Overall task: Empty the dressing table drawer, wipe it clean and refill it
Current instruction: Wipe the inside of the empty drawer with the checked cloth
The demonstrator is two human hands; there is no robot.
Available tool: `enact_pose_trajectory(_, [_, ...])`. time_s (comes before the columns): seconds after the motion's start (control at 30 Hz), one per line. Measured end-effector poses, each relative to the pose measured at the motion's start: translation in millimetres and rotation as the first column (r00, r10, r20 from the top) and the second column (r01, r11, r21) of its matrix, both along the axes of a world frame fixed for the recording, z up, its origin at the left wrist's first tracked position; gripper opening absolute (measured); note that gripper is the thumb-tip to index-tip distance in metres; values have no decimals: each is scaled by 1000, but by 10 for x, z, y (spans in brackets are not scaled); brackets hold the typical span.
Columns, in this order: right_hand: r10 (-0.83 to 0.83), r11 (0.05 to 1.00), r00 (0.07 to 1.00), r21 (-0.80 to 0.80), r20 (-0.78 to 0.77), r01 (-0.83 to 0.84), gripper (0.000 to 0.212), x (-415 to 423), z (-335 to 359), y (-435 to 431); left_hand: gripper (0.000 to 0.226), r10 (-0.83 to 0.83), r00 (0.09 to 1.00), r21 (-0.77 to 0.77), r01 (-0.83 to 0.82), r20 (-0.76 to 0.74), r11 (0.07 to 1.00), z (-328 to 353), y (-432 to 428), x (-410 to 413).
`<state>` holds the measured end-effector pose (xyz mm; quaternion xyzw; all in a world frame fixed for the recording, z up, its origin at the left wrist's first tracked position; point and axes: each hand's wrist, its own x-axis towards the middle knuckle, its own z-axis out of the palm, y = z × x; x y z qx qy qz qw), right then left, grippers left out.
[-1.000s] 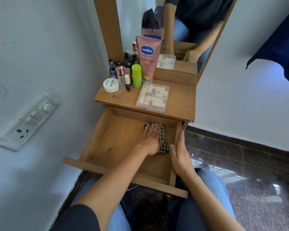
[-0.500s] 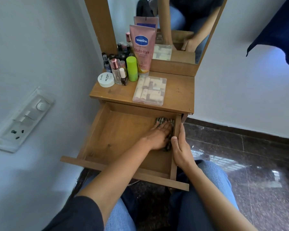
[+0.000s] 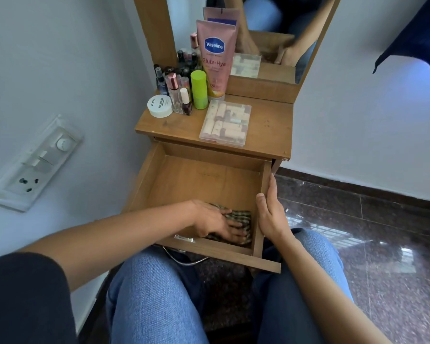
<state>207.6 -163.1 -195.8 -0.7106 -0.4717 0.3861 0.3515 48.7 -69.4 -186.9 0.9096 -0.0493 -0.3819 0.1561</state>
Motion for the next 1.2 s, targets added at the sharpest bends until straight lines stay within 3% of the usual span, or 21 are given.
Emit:
enact_pose_trajectory(0.17, [26, 1000, 999, -14, 37, -26, 68, 16, -26, 5, 87, -23, 1000, -41, 24, 10, 999, 3, 30, -148])
enact_pose_trajectory(0.3, [33, 999, 999, -10, 39, -33, 66, 34, -36, 9, 91, -74, 997, 21, 74, -23, 997, 84, 358, -625])
enact_pose_trajectory(0.47, [16, 1000, 999, 2, 29, -16, 62, 8, -25, 6, 72, -41, 995, 57, 46, -93, 997, 76, 478, -1090])
enact_pose_trajectory(0.7, [2, 1000, 1000, 10, 28, -2, 60, 14, -30, -2, 60, -192, 980, 91, 187, 58, 978, -95, 177, -339])
enact_pose_trajectory(0.8, [7, 1000, 999, 18, 35, -8, 62, 20, -18, -4, 56, -176, 975, 38, 173, 133, 984, -114, 47, 64])
enact_pose_trajectory(0.93, [20, 1000, 998, 7, 54, -21, 67, 41, -18, -4, 65, -141, 977, 32, 138, 162, 990, -138, 60, 1])
enact_pose_trajectory(1.2, [44, 999, 998, -5, 55, -44, 68, 27, 13, -6, 75, 63, 994, 44, -60, -86, 997, 103, 511, -1054])
